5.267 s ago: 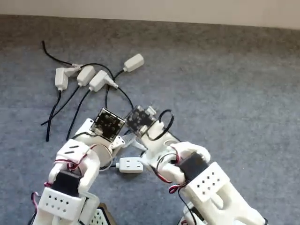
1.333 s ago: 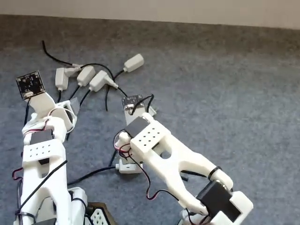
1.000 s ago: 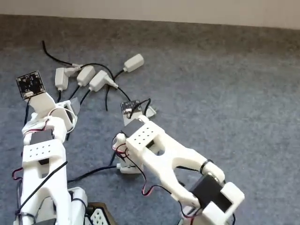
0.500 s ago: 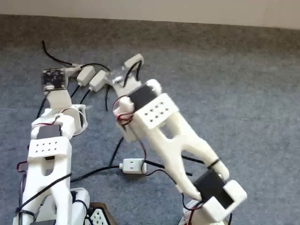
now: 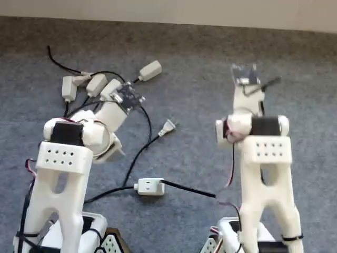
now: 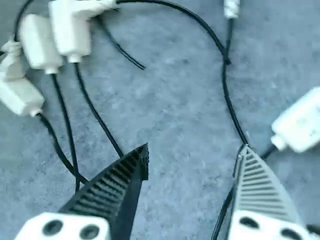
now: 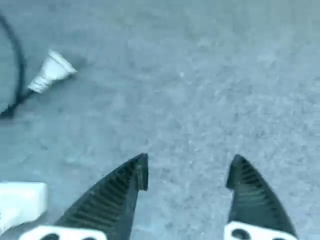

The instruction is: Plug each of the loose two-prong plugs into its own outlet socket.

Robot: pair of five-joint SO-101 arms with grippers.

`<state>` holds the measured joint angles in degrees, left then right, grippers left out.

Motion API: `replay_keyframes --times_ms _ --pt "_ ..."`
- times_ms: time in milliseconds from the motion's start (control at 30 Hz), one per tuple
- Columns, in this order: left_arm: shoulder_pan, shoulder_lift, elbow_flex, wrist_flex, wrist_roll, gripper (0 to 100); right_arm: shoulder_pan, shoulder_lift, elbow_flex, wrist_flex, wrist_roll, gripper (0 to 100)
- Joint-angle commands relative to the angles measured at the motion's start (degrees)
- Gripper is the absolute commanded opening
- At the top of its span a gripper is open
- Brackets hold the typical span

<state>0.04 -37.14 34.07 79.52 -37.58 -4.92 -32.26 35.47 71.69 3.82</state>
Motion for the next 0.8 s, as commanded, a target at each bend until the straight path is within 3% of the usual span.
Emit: replay_keyframes --times_ms 0,267,633,767 --pt "3.2 6.5 -2.3 2.2 -5.5 28 1.7 -8.7 23.9 -14.6 0.9 20.8" --pt "15.5 19.7 -2.0 -0.9 -12.0 28 2.0 -18.0 37.5 -23.0 1.0 20.9" --pt "27.3 20.9 13.6 -18.0 -14.2 28 1.7 -23.5 44.1 -26.4 0.9 20.9" --pt "28.4 21.0 16.4 -22.6 -14.1 28 1.7 -23.5 44.2 -26.4 0.9 20.9"
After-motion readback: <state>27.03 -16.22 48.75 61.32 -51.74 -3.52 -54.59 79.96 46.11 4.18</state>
